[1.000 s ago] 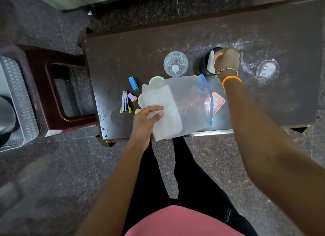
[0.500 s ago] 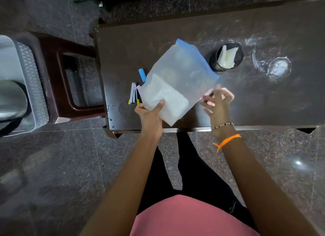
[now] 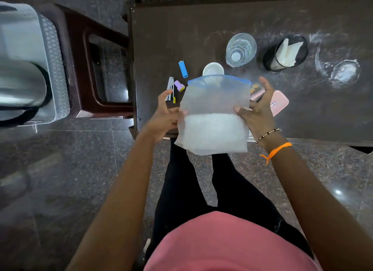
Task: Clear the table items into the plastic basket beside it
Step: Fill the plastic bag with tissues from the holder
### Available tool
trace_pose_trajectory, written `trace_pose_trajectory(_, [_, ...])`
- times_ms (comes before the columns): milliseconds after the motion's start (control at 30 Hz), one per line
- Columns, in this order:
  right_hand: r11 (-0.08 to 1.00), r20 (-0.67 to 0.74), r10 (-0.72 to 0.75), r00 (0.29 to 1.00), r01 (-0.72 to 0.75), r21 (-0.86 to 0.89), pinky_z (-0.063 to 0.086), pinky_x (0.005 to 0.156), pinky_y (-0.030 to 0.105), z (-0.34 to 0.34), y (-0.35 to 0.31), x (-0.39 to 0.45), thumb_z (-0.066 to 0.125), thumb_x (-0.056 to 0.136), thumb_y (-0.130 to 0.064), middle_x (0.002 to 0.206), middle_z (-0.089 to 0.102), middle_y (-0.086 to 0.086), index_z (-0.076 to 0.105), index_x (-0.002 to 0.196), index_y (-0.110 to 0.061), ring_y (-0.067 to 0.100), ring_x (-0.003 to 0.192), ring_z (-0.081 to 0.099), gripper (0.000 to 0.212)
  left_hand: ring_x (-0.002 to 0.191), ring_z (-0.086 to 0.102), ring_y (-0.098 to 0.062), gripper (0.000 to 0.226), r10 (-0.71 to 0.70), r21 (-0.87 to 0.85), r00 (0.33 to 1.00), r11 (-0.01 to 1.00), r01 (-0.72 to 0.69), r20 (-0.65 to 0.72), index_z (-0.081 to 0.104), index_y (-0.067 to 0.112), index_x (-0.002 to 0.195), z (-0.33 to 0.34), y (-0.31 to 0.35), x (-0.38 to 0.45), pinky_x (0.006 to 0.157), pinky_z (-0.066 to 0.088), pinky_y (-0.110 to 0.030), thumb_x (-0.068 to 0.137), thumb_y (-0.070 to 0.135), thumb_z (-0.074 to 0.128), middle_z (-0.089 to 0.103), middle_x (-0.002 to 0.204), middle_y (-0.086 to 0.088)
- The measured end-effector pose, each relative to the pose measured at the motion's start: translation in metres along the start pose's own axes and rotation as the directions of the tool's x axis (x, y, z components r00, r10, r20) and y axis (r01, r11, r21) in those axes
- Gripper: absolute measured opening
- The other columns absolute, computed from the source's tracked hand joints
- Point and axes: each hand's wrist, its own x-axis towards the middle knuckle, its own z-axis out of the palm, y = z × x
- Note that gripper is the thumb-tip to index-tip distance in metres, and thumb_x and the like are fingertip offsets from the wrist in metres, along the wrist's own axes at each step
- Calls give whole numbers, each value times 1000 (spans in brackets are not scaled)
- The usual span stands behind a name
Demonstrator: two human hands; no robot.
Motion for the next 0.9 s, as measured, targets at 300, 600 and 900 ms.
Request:
trace_pose_trajectory(300, [806, 264, -4, 964, 160, -570, 38, 76, 14, 12, 8, -3, 75, 68, 2, 113, 56, 16, 56, 125, -7, 22, 98, 52, 61, 96, 59, -13, 52, 150, 234, 988, 963, -135, -46, 57, 17, 120, -6, -25, -19, 89, 49, -24, 76, -7, 69, 60, 115, -4])
trace_pose_trajectory(600, [791, 149, 164, 975, -40, -610, 32, 54, 12, 33, 44, 6, 68, 82, -17, 74, 49, 4, 52, 78, -9, 20, 79, 42, 19, 102, 60, -22, 26, 44, 359, 982, 933, 25, -182, 60, 8, 117, -22, -43, -14, 87, 48, -31, 91, 10, 57, 62, 119, -12])
trace_pose_trajectory(900, [670, 68, 202, 977, -87, -737, 40, 84, 37, 74, 91, 32, 61, 84, -9, 116, 56, 24, 33, 130, -4, 38, 107, 54, 54, 104, 52, -35, 43, 209, 646, 888, 754, 120, -409, 42, 5, 119, -15, -89, 10, 90, 45, -43, 79, -1, 57, 47, 121, -19])
